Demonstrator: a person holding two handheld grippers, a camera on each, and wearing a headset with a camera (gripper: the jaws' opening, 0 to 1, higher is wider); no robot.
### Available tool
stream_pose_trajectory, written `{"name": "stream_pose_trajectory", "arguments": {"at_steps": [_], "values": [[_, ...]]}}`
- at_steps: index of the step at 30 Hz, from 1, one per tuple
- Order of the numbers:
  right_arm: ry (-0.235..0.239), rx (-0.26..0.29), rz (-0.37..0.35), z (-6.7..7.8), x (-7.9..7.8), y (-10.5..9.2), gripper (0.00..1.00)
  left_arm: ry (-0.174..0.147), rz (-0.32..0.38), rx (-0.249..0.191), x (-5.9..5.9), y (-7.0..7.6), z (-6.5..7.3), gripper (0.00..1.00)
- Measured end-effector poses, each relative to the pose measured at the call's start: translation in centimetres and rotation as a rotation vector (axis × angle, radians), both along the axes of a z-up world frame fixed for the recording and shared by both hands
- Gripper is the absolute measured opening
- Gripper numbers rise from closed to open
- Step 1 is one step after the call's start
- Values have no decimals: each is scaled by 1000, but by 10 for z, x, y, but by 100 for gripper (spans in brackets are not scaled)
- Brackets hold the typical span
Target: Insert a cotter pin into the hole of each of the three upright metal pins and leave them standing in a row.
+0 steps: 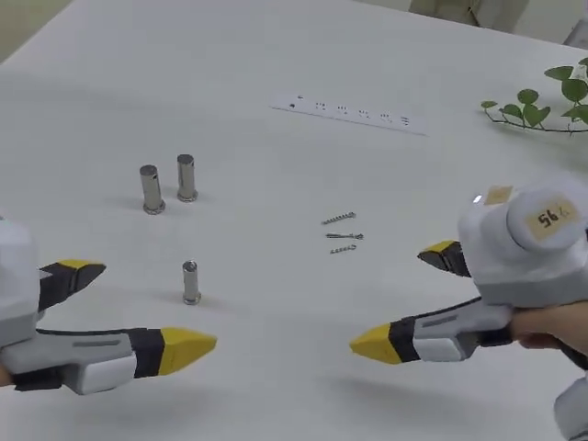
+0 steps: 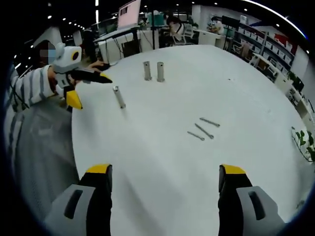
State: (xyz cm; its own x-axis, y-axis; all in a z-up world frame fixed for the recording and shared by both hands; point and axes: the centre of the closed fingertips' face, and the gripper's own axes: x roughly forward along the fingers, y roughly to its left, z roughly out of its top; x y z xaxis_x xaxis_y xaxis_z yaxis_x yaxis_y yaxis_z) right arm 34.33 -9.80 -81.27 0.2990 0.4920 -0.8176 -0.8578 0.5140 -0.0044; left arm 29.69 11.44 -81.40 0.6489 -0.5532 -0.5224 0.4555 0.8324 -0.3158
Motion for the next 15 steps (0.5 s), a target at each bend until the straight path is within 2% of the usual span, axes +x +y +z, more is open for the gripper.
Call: {"name": "stream_pose_trajectory", "arguments": {"at_steps": [3, 6, 15], "values": [[2, -19, 27, -2, 5, 0, 90, 4, 3, 1, -2, 2, 0, 99], [10, -65, 90, -6, 7, -2, 90, 6, 5, -2, -2, 3, 0, 99], [21, -110, 169, -13, 14, 3, 89, 11, 7, 2, -3, 5, 2, 97]]}}
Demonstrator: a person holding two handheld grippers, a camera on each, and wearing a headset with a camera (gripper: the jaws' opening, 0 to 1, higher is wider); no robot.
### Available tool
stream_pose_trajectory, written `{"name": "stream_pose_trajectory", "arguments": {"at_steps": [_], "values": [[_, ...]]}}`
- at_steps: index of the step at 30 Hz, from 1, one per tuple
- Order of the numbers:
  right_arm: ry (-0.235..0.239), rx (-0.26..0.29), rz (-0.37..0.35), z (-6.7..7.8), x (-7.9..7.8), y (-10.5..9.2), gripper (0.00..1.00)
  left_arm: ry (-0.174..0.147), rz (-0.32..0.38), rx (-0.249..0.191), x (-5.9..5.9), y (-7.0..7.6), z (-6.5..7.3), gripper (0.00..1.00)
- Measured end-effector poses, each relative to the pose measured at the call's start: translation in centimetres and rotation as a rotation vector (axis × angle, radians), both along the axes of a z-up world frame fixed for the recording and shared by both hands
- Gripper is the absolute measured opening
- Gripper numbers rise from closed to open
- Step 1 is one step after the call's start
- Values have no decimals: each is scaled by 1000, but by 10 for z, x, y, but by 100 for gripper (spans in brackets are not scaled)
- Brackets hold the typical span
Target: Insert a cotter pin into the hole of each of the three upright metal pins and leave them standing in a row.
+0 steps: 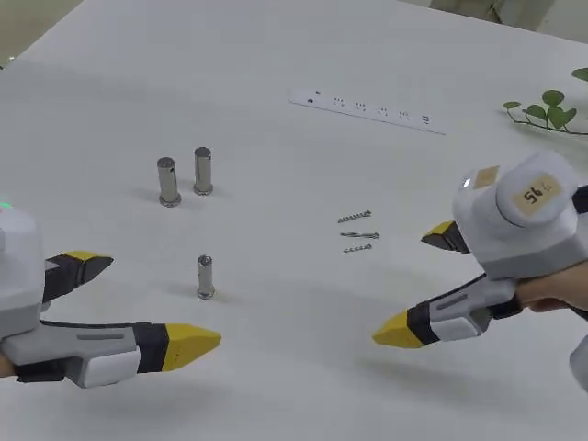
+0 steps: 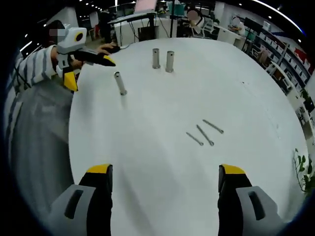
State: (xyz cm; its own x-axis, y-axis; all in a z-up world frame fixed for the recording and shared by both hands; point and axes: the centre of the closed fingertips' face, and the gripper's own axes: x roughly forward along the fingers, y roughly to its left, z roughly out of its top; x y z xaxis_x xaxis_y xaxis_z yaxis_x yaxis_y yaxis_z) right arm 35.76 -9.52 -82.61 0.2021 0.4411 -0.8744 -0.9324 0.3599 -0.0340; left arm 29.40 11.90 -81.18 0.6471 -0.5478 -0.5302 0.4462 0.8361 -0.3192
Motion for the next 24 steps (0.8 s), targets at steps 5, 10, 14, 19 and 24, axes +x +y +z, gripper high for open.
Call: {"name": "stream_pose_trajectory", "arguments": {"at_steps": [5, 10, 14, 19, 24], "values": [[13, -24, 45, -7, 3, 3, 89, 4, 14, -7, 1, 3, 0, 97], [31, -37, 87, -10, 4, 6, 88, 18, 13, -14, 0, 4, -1, 98], [35, -75, 131, -13, 6, 3, 88, 3, 20, 3, 1, 7, -1, 98], [40, -83, 157, -14, 12, 3, 87, 9, 26, -9, 0, 7, -1, 98], [48, -80, 163, -17, 17, 3, 85, 26, 26, -16, -3, 5, -4, 98]]}}
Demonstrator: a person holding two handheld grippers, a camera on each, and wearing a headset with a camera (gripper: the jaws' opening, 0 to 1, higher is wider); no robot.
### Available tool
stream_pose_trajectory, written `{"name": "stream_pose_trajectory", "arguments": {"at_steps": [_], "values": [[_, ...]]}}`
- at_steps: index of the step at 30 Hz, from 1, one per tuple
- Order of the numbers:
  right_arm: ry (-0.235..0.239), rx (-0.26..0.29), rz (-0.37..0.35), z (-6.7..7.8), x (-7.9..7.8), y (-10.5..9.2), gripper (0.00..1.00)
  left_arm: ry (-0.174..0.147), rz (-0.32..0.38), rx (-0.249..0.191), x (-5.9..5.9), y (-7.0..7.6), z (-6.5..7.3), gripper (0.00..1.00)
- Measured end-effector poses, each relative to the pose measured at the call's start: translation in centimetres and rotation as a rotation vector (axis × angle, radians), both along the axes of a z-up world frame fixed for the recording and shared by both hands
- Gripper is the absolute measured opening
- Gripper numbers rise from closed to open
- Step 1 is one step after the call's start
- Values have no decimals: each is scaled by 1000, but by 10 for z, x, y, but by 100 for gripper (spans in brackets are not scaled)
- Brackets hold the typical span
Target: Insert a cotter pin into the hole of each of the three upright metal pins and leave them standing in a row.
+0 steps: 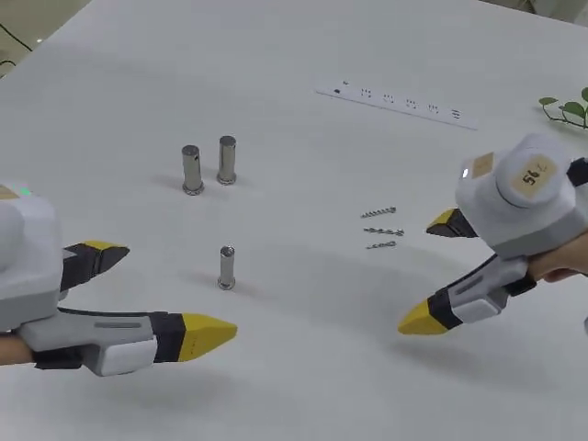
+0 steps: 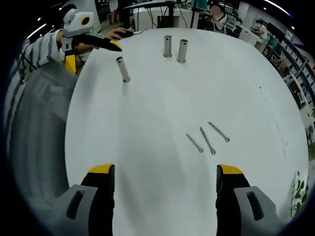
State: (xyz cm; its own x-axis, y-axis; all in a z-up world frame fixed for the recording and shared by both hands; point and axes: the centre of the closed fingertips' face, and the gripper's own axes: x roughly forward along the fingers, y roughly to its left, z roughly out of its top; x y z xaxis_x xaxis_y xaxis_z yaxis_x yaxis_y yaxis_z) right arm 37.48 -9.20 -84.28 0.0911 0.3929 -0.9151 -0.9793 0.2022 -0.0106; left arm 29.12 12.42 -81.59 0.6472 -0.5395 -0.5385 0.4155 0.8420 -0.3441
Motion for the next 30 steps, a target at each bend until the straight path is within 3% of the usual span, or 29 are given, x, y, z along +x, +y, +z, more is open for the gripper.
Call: {"name": "stream_pose_trajectory", "arguments": {"at_steps": [6, 17, 22, 26, 30], "values": [[25, 27, 13, -4, 2, 5, 85, 3, 8, -3, -1, 1, -1, 97], [24, -3, 76, -13, 12, 7, 78, 7, 11, -15, -1, 2, -2, 95], [31, -1, 90, -15, 16, 11, 69, 14, 7, -17, -1, 3, -5, 94], [35, -12, 109, -17, 16, 9, 67, 12, 7, -21, -1, 4, -5, 93], [74, 22, 144, -15, 10, 15, 56, 38, 4, -23, -4, 5, -12, 89]]}}
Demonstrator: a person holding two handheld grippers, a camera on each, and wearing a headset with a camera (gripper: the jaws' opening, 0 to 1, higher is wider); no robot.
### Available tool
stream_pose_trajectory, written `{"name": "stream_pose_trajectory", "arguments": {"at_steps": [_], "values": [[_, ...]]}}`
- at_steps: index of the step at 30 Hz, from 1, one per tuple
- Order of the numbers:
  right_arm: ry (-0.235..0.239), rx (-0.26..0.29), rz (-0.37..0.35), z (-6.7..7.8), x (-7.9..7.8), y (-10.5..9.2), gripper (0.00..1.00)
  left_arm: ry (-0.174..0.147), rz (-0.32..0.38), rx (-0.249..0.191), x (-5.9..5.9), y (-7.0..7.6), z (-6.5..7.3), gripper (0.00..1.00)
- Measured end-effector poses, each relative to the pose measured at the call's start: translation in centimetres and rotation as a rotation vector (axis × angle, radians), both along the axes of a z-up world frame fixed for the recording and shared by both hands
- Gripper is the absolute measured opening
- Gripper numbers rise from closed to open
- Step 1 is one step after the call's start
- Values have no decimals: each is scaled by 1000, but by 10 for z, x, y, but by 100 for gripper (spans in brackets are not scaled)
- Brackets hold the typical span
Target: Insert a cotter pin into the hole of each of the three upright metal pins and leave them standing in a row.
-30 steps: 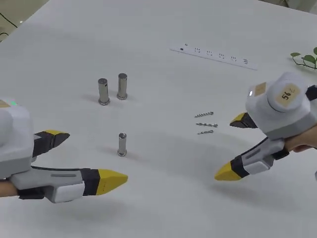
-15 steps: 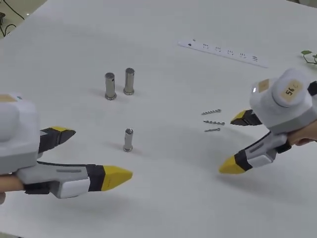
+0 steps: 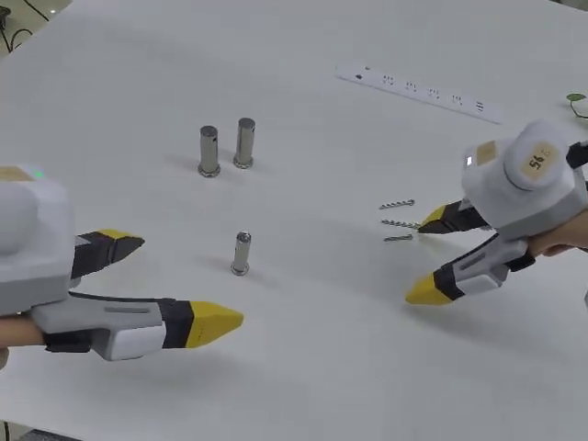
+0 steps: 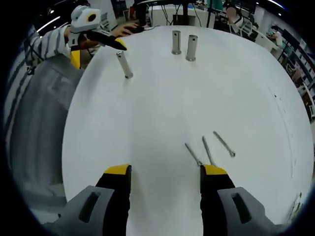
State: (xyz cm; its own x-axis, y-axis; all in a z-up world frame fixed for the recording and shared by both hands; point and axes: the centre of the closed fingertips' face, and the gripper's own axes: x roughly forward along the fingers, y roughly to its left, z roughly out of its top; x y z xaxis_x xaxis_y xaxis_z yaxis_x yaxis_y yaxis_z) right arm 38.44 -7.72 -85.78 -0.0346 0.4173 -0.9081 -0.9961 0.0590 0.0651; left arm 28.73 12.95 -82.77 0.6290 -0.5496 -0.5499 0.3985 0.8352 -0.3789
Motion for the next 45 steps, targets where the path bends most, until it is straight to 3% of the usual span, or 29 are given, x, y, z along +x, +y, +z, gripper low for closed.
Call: {"name": "stream_pose_trajectory", "arguments": {"at_steps": [6, 9, 15, 22, 28, 30, 39, 45], "values": [[-7, -23, 29, -6, 9, 1, 54, 7, -5, 6, -2, 2, -4, 88], [-6, -20, 41, -6, 13, 3, 43, 3, -3, 2, -1, 3, -2, 86], [-23, -27, 54, -7, 23, 7, 43, 5, 2, 2, -1, 4, -3, 85], [-17, -49, 65, -10, 23, 8, 41, 13, 9, 0, -3, 5, -5, 84], [-51, -65, 82, -11, 28, 8, 35, 17, 15, 5, -4, 8, -7, 83], [-64, -71, 76, -11, 31, 8, 31, 16, 15, 5, -4, 9, -7, 82], [-61, -78, 56, -11, 30, 8, 27, 16, 20, -4, -4, 9, -8, 81], [-68, -93, 35, -11, 32, 6, 16, 11, 14, -4, -5, 8, -7, 81]]}}
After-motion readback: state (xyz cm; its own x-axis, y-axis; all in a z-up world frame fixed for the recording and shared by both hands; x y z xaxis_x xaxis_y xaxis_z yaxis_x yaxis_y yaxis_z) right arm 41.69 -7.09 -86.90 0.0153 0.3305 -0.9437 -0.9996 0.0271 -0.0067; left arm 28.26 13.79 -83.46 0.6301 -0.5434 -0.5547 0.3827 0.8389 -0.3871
